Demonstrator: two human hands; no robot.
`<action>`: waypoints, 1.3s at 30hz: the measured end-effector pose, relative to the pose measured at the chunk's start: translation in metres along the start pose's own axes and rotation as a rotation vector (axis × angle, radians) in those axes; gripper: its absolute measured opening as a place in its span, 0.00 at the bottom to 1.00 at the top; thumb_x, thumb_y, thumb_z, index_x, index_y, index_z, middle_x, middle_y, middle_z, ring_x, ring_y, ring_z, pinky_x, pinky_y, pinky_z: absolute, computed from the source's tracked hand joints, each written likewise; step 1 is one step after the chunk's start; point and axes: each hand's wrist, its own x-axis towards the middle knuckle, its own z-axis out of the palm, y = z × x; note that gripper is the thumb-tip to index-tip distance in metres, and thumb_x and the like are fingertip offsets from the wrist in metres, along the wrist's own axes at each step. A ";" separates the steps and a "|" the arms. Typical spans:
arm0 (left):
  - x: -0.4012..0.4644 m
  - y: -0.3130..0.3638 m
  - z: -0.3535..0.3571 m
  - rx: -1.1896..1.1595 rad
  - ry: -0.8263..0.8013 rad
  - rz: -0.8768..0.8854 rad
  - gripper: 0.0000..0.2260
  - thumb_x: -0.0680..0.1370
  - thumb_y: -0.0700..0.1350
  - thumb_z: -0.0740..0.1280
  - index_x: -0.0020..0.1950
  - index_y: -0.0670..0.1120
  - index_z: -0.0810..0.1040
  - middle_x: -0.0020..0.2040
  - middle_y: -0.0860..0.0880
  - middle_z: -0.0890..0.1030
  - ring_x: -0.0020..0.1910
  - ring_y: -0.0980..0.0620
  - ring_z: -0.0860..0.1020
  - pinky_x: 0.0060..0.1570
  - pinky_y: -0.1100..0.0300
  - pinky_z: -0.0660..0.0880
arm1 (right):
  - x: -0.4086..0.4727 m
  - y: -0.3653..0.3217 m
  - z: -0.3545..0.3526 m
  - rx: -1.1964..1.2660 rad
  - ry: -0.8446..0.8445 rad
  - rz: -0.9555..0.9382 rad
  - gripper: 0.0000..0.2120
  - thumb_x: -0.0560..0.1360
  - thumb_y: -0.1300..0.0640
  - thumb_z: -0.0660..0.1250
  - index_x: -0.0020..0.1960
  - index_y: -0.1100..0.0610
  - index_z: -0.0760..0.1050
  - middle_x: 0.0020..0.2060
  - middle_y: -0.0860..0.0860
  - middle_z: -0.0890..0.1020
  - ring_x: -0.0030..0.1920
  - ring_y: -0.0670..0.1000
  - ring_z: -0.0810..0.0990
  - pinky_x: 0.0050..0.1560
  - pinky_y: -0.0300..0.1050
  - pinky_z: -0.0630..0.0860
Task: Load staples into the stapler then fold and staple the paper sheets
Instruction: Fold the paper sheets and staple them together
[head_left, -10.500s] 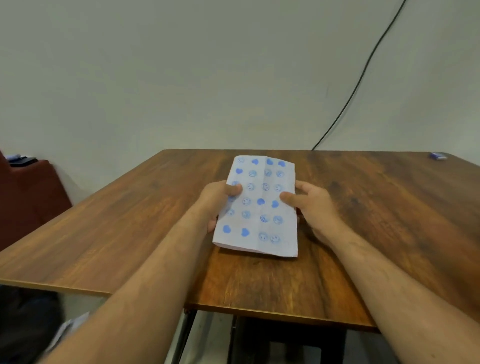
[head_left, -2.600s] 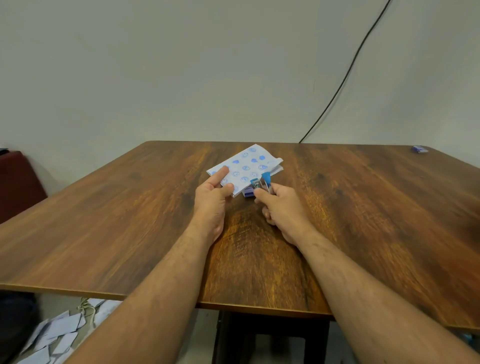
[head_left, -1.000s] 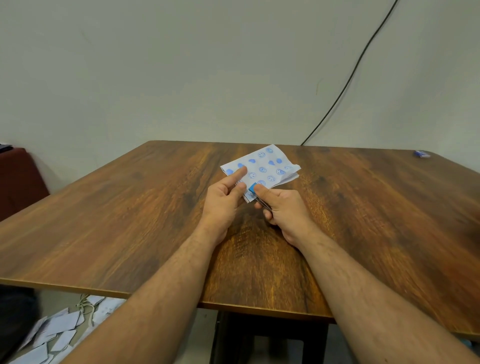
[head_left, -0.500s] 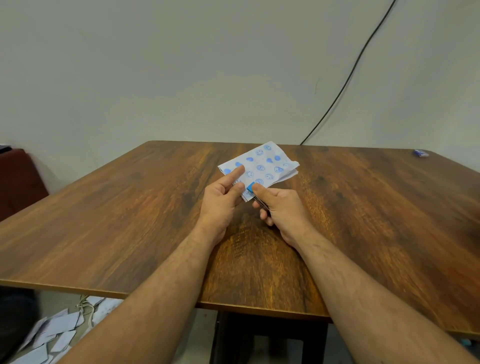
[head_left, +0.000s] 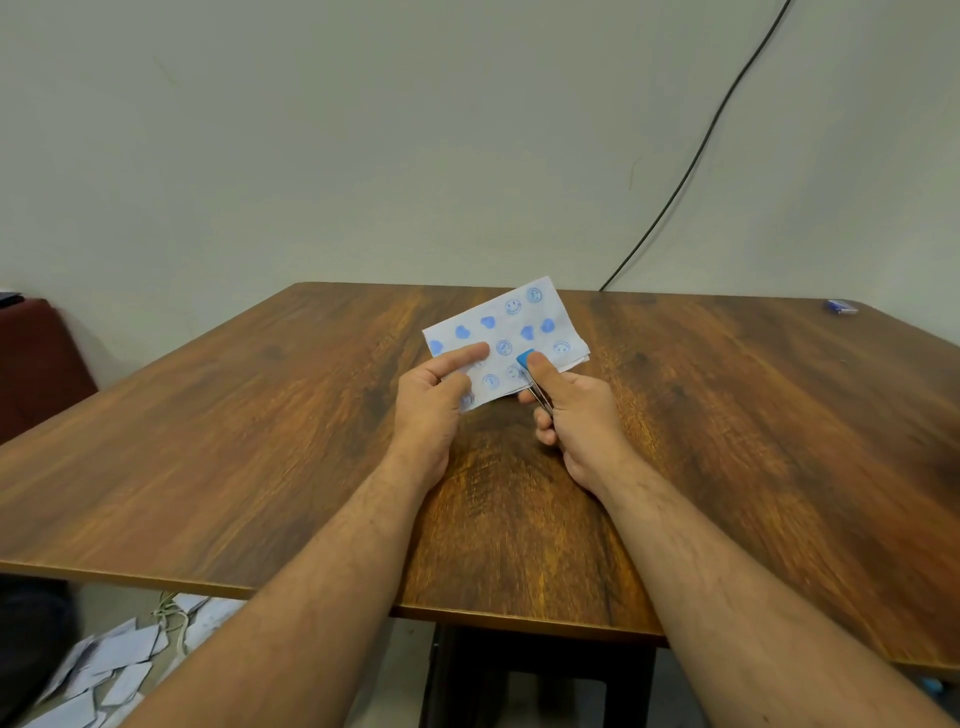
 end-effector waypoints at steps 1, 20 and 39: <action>0.000 0.000 0.000 -0.009 -0.018 0.005 0.13 0.78 0.32 0.68 0.58 0.44 0.86 0.53 0.55 0.82 0.46 0.60 0.85 0.50 0.55 0.83 | 0.000 0.000 0.000 -0.001 -0.005 0.001 0.15 0.76 0.47 0.73 0.46 0.60 0.81 0.36 0.53 0.82 0.26 0.46 0.69 0.24 0.39 0.64; 0.000 0.000 0.000 0.035 -0.044 0.015 0.16 0.74 0.34 0.74 0.60 0.47 0.85 0.58 0.53 0.82 0.51 0.58 0.84 0.48 0.62 0.82 | -0.002 0.000 0.000 -0.112 -0.048 0.009 0.16 0.77 0.47 0.71 0.48 0.61 0.83 0.36 0.54 0.82 0.27 0.46 0.69 0.24 0.38 0.65; 0.001 -0.002 0.000 0.030 -0.056 -0.034 0.15 0.73 0.35 0.75 0.57 0.49 0.87 0.63 0.50 0.81 0.59 0.50 0.82 0.56 0.50 0.82 | -0.006 -0.002 -0.001 -0.196 -0.022 -0.039 0.17 0.77 0.47 0.71 0.42 0.62 0.83 0.32 0.54 0.79 0.27 0.46 0.70 0.26 0.39 0.67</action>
